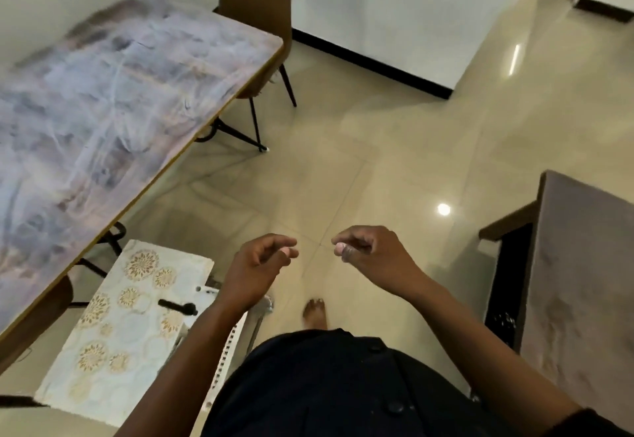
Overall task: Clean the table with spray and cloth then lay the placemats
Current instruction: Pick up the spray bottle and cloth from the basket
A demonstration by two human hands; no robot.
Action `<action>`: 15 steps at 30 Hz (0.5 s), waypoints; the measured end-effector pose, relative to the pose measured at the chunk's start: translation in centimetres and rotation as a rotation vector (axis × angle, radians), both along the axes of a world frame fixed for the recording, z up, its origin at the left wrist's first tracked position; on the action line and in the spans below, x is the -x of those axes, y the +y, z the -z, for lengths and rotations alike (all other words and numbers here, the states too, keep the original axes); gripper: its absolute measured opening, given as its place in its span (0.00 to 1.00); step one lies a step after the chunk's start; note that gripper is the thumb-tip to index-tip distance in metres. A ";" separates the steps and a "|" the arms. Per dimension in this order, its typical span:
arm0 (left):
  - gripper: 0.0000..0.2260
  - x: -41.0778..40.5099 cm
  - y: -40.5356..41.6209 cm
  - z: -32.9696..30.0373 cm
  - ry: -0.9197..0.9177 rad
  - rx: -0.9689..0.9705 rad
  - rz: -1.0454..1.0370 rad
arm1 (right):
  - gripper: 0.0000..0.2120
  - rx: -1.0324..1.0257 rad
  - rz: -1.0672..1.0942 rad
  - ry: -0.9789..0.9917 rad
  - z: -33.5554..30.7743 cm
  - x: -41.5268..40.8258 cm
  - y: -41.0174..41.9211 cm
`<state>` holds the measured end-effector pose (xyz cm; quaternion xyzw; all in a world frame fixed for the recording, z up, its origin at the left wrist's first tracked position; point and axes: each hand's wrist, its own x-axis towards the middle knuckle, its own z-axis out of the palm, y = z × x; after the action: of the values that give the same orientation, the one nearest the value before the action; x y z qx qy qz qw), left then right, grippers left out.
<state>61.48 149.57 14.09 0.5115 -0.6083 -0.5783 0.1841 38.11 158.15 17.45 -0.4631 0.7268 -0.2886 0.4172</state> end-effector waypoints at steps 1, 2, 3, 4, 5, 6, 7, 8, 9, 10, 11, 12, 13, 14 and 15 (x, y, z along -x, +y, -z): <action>0.11 0.6 -1.4 0.1 -0.006 -0.014 -0.024 | 0.06 -0.008 -0.028 0.004 0.0 0.9 -1.9; 0.11 0.7 -1.9 0.0 -0.016 -0.018 -0.023 | 0.06 0.003 -0.029 0.006 0.0 1.1 -2.5; 0.11 1.1 -3.0 0.0 -0.026 -0.018 -0.024 | 0.06 0.016 -0.045 0.008 0.1 1.8 -4.0; 0.11 1.7 -4.6 0.2 -0.038 -0.027 -0.044 | 0.06 0.014 -0.079 0.009 0.3 2.8 -6.2; 0.11 2.4 -5.9 0.1 -0.045 -0.037 -0.071 | 0.06 0.008 -0.105 0.001 0.3 3.7 -8.2; 0.11 3.0 -6.8 -0.2 -0.051 -0.045 -0.085 | 0.06 0.002 -0.124 -0.008 0.4 4.4 -9.6; 0.10 3.7 -7.9 -0.4 -0.053 -0.054 -0.109 | 0.06 -0.004 -0.149 -0.019 0.4 5.2 -11.6; 0.10 4.4 -9.0 -0.6 -0.044 -0.065 -0.141 | 0.06 -0.004 -0.178 -0.026 0.4 5.9 -13.4; 0.10 5.0 -10.0 -0.8 -0.041 -0.070 -0.170 | 0.07 0.002 -0.213 -0.029 0.5 6.6 -15.3; 0.10 5.6 -11.0 -0.8 -0.046 -0.071 -0.193 | 0.07 0.004 -0.243 -0.033 0.9 7.3 -17.2; 0.10 6.2 -11.8 -0.9 -0.057 -0.066 -0.207 | 0.07 0.010 -0.272 -0.035 1.1 7.8 -18.8; 0.09 6.8 -12.6 -0.8 -0.063 -0.060 -0.232 | 0.07 0.013 -0.314 -0.038 1.3 8.4 -20.7; 0.09 7.4 -13.4 -0.7 -0.067 -0.057 -0.268 | 0.07 0.015 -0.361 -0.036 1.5 9.0 -22.5; 0.10 7.9 -14.3 -0.7 -0.070 -0.050 -0.317 | 0.07 0.015 -0.415 -0.034 1.8 9.5 -24.4; 0.10 8.3 -14.9 -0.7 -0.071 -0.043 -0.371 | 0.07 0.010 -0.471 -0.027 1.8 10.0 -26.2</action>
<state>53.17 134.64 14.80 0.6387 -0.4974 -0.5288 0.2550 28.13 131.92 15.69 -0.6180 0.5915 -0.1933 0.4805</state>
